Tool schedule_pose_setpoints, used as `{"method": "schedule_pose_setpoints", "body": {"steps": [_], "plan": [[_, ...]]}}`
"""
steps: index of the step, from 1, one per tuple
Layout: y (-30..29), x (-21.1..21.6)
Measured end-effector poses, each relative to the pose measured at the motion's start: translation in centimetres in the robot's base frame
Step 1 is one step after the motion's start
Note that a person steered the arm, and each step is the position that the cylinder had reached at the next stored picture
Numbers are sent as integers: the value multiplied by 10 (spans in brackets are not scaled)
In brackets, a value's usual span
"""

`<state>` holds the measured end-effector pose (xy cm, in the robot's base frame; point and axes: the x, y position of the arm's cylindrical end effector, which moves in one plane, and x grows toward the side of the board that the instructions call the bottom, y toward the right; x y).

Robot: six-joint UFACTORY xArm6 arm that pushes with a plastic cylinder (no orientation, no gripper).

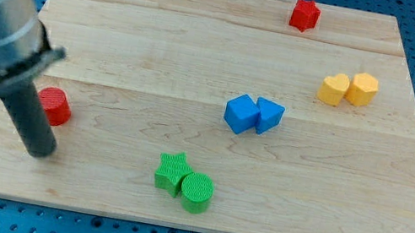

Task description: Move the red circle towards the top left

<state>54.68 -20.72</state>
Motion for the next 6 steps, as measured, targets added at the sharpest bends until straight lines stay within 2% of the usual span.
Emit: {"method": "schedule_pose_setpoints", "body": {"steps": [3, 4, 5, 6], "plan": [[22, -125], [24, -183], [24, -158], [-23, -128]]}}
